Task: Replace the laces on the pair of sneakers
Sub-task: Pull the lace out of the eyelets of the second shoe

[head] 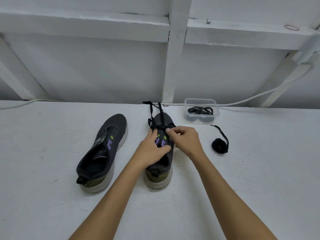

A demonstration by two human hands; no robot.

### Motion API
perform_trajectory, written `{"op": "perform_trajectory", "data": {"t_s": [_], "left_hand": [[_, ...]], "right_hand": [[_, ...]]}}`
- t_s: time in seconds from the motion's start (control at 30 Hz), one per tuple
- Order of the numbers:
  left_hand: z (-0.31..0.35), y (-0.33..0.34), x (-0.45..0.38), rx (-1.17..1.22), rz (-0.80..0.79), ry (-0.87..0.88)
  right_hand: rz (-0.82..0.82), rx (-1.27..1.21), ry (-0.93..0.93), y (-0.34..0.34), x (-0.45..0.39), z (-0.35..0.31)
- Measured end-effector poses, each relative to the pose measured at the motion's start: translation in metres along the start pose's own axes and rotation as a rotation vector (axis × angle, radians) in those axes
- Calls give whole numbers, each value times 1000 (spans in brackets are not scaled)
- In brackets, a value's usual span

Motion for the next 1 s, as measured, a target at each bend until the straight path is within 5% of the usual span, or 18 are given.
{"op": "perform_trajectory", "data": {"t_s": [0.17, 0.37, 0.57, 0.7, 0.83, 1.0], "left_hand": [[-1, 1, -1, 0, 5, -6], [-3, 2, -1, 3, -12, -7], [-2, 1, 0, -16, 0, -7], [-1, 1, -1, -32, 5, -10], [-4, 3, -3, -31, -5, -14], [-9, 3, -5, -37, -41, -38]], "right_hand": [[-71, 186, -65, 4, -3, -7], [325, -262, 70, -25, -9, -9], [-54, -178, 174, -5, 2, -2], [-81, -209, 65, 1, 4, 2], [-83, 33, -24, -1, -1, 6], [205, -234, 14, -11, -3, -4]]}}
Point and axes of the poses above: each hand's wrist, its own x-axis away from the middle knuckle, its own y-axis out of the palm, z = x × y, the point moved 3 cm from there along -x, towards the middle knuckle, and after that the axes turned 2 degrees about -y, right-handed, at the moved point
